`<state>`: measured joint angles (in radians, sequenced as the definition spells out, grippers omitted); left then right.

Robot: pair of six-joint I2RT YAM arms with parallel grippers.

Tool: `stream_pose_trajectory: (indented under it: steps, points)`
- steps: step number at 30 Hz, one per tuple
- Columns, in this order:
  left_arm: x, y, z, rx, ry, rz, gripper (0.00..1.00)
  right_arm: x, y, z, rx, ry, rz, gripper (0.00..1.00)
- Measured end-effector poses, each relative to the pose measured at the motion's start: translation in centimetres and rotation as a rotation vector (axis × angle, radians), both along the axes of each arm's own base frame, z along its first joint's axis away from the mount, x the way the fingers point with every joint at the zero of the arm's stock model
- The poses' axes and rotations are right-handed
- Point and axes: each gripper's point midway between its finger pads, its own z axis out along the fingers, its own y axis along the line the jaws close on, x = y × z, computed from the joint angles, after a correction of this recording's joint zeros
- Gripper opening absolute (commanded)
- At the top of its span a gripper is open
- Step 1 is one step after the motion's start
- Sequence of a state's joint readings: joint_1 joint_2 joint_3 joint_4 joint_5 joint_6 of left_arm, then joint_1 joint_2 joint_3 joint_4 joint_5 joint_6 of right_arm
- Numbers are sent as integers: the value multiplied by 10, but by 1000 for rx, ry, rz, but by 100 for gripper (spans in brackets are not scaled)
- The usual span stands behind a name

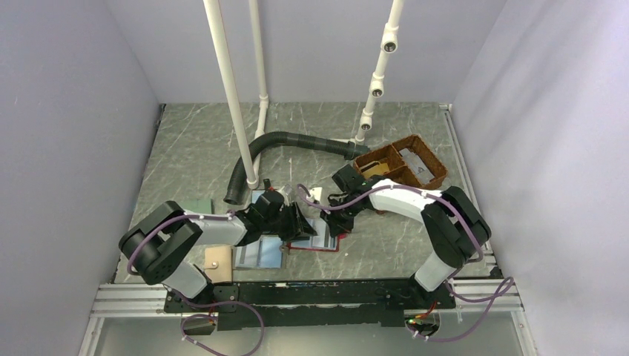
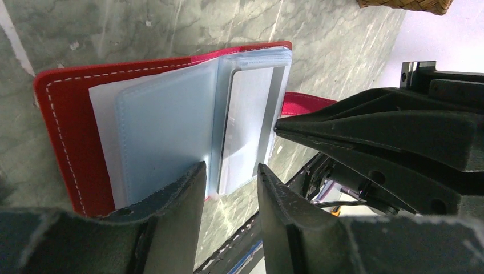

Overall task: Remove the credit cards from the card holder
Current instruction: Remove the credit card from the card holder.

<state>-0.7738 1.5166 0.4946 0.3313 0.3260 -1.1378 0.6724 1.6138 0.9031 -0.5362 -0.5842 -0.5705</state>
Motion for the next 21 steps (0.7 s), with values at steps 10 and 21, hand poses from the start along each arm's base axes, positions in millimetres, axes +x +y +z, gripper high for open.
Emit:
stream_pose_trajectory:
  steps: [10,21]
  points:
    - [0,-6,-7,3,35,-22,45,2,5,-3,-30,39,-31,0]
    - [-1,-3,-15,11,64,-15,1,3,10,-3,-77,133,-80,0]
